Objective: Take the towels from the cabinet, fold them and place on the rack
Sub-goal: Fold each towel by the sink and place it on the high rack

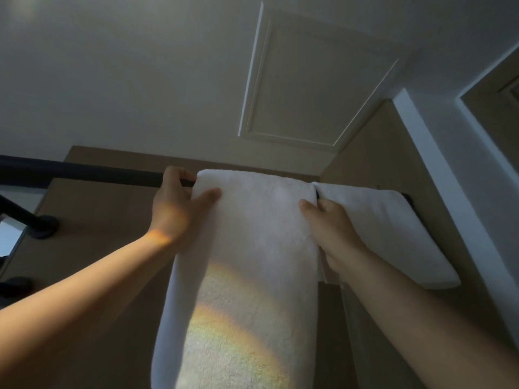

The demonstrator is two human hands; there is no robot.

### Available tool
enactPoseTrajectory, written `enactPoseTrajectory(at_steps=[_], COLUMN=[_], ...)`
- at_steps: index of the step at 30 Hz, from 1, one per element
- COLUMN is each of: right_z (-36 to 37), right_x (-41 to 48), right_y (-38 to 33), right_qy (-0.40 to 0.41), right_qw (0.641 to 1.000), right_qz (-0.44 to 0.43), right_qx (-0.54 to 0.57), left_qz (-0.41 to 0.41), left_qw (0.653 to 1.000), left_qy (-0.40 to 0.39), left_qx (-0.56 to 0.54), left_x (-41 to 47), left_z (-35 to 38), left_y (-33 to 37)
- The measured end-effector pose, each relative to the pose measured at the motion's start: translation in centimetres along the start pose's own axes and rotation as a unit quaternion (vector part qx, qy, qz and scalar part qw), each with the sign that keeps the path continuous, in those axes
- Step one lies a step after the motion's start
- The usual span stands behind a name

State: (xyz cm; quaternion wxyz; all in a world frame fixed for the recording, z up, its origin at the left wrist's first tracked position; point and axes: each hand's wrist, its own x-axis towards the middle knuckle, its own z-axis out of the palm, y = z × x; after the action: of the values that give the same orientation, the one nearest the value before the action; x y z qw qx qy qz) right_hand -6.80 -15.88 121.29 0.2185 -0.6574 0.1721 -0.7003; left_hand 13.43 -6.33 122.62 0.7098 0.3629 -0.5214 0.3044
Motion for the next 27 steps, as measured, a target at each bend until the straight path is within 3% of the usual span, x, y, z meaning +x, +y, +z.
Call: enactPoseTrajectory(at_steps=[5, 10, 13, 17, 22, 27], right_z=[0.1, 0.3, 0.3, -0.1, -0.5, -0.9], right_x=[2.1, 5.4, 6.9, 7.7, 7.5, 5.7], right_y=[-1.5, -3.6, -3.7, -2.3, -1.3, -0.6], right_qy=[0.090, 0.095, 0.072, 0.028, -0.009, 0.049], right_qw=[0.985, 0.951, 0.923, 0.888, 0.875, 0.905], right_qz=[-0.119, -0.170, -0.164, -0.095, -0.110, -0.188], right_qx=[-0.086, -0.239, -0.340, -0.449, -0.471, -0.377], left_qz=[0.068, 0.066, 0.036, 0.071, 0.083, 0.108], left_qw=[0.993, 0.979, 0.959, 0.922, 0.913, 0.932], left_qy=[0.009, 0.021, 0.007, -0.014, -0.059, -0.042], left_qx=[0.097, 0.194, 0.279, 0.380, 0.395, 0.344], left_x=[1.5, 4.2, 5.2, 4.8, 4.4, 3.0], left_z=[0.3, 1.4, 2.3, 3.1, 2.4, 1.3], left_y=[1.2, 2.0, 1.9, 0.9, 0.5, 0.4])
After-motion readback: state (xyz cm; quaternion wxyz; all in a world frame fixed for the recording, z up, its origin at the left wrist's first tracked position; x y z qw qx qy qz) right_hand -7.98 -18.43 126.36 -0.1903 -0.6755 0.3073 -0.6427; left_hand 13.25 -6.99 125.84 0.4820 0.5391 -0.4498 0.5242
